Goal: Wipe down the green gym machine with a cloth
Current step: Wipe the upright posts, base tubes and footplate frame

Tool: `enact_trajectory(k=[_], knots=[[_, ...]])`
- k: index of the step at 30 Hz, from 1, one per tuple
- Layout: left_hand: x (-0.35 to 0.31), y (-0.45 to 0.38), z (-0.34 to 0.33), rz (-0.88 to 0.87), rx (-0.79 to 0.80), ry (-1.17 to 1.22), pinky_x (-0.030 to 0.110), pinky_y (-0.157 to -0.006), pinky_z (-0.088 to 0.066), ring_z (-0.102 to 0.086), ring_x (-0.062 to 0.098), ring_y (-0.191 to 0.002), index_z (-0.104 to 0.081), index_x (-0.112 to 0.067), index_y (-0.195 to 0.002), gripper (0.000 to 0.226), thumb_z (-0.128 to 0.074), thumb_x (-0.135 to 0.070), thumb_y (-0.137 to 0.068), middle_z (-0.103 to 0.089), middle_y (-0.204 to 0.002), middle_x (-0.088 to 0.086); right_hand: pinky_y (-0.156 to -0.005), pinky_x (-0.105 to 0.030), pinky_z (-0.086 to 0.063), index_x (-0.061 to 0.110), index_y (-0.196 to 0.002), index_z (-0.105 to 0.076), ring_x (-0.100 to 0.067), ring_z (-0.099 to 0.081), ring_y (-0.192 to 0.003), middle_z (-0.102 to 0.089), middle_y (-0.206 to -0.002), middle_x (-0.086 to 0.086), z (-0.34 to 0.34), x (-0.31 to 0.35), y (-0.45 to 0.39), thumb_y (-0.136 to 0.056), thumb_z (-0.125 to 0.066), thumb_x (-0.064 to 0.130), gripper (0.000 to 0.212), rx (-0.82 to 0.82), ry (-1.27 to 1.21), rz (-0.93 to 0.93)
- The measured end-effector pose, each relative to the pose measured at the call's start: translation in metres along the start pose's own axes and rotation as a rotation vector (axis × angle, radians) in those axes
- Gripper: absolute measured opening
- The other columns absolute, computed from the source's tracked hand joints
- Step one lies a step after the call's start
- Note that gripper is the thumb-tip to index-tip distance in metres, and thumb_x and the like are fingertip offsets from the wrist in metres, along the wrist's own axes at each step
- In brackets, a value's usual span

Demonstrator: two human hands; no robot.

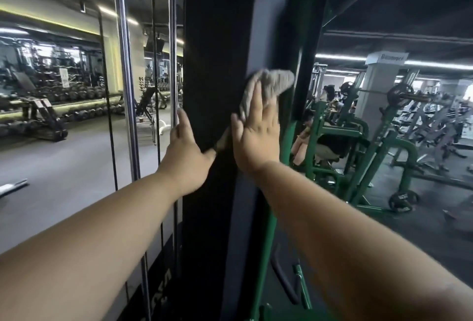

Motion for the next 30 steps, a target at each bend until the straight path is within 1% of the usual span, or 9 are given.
enact_trajectory(k=[3,6,12,15,18,20,24,28,30], knots=[[0.014,0.015,-0.011,-0.015,-0.045,0.027,0.034,-0.125,-0.025,-0.019,0.024,-0.16,0.018,-0.031,-0.166,0.108,-0.067,-0.042,-0.1,0.001,-0.176,-0.001,-0.128,-0.033,0.002,0.025,-0.164,0.0,-0.03,-0.005,-0.156,0.004,-0.169,0.0,-0.037,-0.03,0.095,-0.102,-0.048,0.047,0.081,0.079,0.031,-0.002],[0.032,0.034,-0.024,-0.008,-0.112,0.09,0.026,-0.122,-0.016,-0.007,0.014,-0.161,0.011,-0.031,-0.167,0.098,-0.063,-0.039,-0.103,0.008,-0.176,-0.009,-0.127,-0.031,0.007,0.031,-0.161,0.01,-0.03,-0.002,-0.155,0.009,-0.164,0.005,-0.064,-0.057,0.165,-0.102,-0.04,0.054,0.081,0.227,0.075,-0.094],[0.089,0.069,-0.072,0.169,0.048,0.184,0.027,-0.118,-0.015,-0.013,0.014,-0.161,0.011,-0.037,-0.166,0.094,-0.054,-0.057,-0.102,-0.007,-0.176,-0.005,-0.123,-0.051,-0.029,0.015,-0.163,0.01,-0.039,-0.016,-0.148,-0.01,-0.162,-0.022,-0.096,-0.085,0.26,-0.101,-0.035,0.058,0.088,0.379,0.16,-0.252],[0.116,0.075,-0.09,0.261,0.104,0.193,0.032,-0.123,-0.026,-0.025,0.018,-0.158,0.006,-0.036,-0.166,0.087,-0.053,-0.053,-0.105,-0.021,-0.173,-0.004,-0.127,-0.042,-0.01,0.028,-0.152,0.042,-0.034,-0.004,-0.154,0.003,-0.17,-0.023,-0.108,-0.082,0.295,-0.093,-0.011,0.074,0.091,0.543,0.022,-0.483],[0.136,0.082,-0.101,0.316,0.147,0.173,0.035,-0.115,-0.042,-0.049,0.019,-0.144,-0.019,-0.037,-0.163,0.068,-0.055,-0.045,-0.106,-0.048,-0.157,-0.006,-0.123,-0.03,0.003,0.03,-0.152,0.039,-0.028,0.004,-0.158,0.014,-0.171,-0.018,-0.119,-0.078,0.321,-0.088,-0.006,0.078,0.092,0.504,-0.094,-0.64],[0.147,0.085,-0.105,0.319,0.148,0.146,0.041,-0.111,-0.05,-0.057,0.019,-0.134,-0.036,-0.031,-0.154,0.055,-0.055,-0.048,-0.105,-0.059,-0.144,-0.007,-0.121,-0.025,0.01,0.025,-0.16,0.028,-0.021,0.009,-0.159,0.018,-0.172,-0.009,-0.127,-0.078,0.339,-0.091,-0.017,0.067,0.093,0.479,-0.138,-0.673],[0.166,0.087,-0.111,0.328,0.15,0.136,0.044,-0.107,-0.053,-0.061,0.019,-0.126,-0.043,-0.029,-0.15,0.057,-0.053,-0.059,-0.102,-0.063,-0.137,-0.006,-0.119,-0.016,0.01,0.027,-0.162,0.025,-0.002,0.022,-0.155,0.027,-0.17,0.003,-0.141,-0.083,0.376,-0.096,-0.036,0.032,0.09,0.462,-0.25,-0.824],[0.188,0.108,-0.124,0.45,0.147,0.273,0.042,-0.107,-0.051,-0.063,0.009,-0.119,-0.054,-0.035,-0.139,0.05,-0.052,-0.066,-0.099,-0.067,-0.125,-0.016,-0.114,-0.016,-0.004,0.026,-0.162,0.024,-0.025,-0.007,-0.158,0.015,-0.174,-0.007,-0.156,-0.094,0.412,-0.101,-0.044,0.015,0.092,0.555,-0.273,-1.054],[0.198,0.121,-0.13,0.449,0.156,0.266,0.043,-0.112,-0.048,-0.061,0.008,-0.124,-0.053,-0.036,-0.141,0.051,-0.052,-0.067,-0.1,-0.066,-0.133,-0.015,-0.116,-0.019,-0.01,0.028,-0.162,0.025,-0.028,-0.012,-0.158,0.014,-0.174,-0.008,-0.164,-0.099,0.424,-0.103,-0.047,0.015,0.094,0.564,-0.249,-1.078]])
Point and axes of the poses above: each hand's wrist, its own y-axis away from the middle knuckle, its own z-axis out of the back of the hand, x = y × z, the point moved 3 cm from there along -y, towards the middle knuckle
